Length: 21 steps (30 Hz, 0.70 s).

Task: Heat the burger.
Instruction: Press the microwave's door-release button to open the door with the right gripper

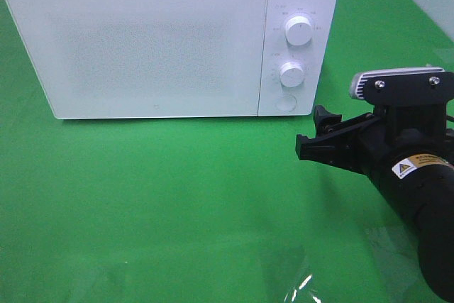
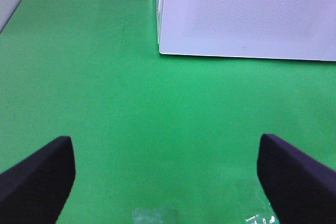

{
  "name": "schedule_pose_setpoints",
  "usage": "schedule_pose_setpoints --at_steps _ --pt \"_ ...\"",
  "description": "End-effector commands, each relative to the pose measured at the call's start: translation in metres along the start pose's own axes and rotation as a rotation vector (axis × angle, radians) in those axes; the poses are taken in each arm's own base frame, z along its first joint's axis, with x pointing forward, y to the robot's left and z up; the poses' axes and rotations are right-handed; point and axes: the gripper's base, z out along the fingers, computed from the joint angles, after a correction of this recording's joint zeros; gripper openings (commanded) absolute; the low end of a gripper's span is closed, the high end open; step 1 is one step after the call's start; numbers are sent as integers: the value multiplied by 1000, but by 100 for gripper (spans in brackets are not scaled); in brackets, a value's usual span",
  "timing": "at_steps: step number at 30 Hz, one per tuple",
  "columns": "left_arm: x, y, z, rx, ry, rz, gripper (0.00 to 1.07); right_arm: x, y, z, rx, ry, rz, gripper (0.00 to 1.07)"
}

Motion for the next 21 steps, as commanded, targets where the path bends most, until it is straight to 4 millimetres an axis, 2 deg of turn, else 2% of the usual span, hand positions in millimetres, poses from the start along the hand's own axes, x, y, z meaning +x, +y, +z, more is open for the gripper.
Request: schedule_pose_setpoints --at_steps 1,2,6,9,11,12,13,16,17,18,20,21 --pt "1 -1 -1 6 -20 -5 86 0 3 1 -7 -4 122 73" --pt "1 -1 -1 6 -20 -5 86 0 3 1 -7 -4 122 73" --pt "1 -1 -1 6 -20 -5 86 0 3 1 -7 -2 368 68" --pt "1 -1 -1 6 -20 -5 86 0 3 1 -8 -2 419 66" --pt "1 -1 -1 6 -20 -5 86 0 3 1 -8 -1 638 57" --pt "1 -1 -1 6 -20 -5 86 0 3 1 -8 -1 638 57" --pt "1 -1 -1 6 -20 -5 86 0 3 1 -9 -1 744 51" --pt "1 -1 -1 6 -20 -5 86 0 3 1 -9 0 798 48" --pt "1 -1 -1 6 -20 -5 86 0 3 1 -11 2 904 40" --pt "1 -1 -1 6 -20 -5 86 0 3 1 -11 2 904 40" --pt "1 -1 -1 6 -20 -5 86 1 5 1 -23 21 1089 22" --pt "1 -1 -1 6 -20 -5 86 1 5 1 -23 21 1089 22"
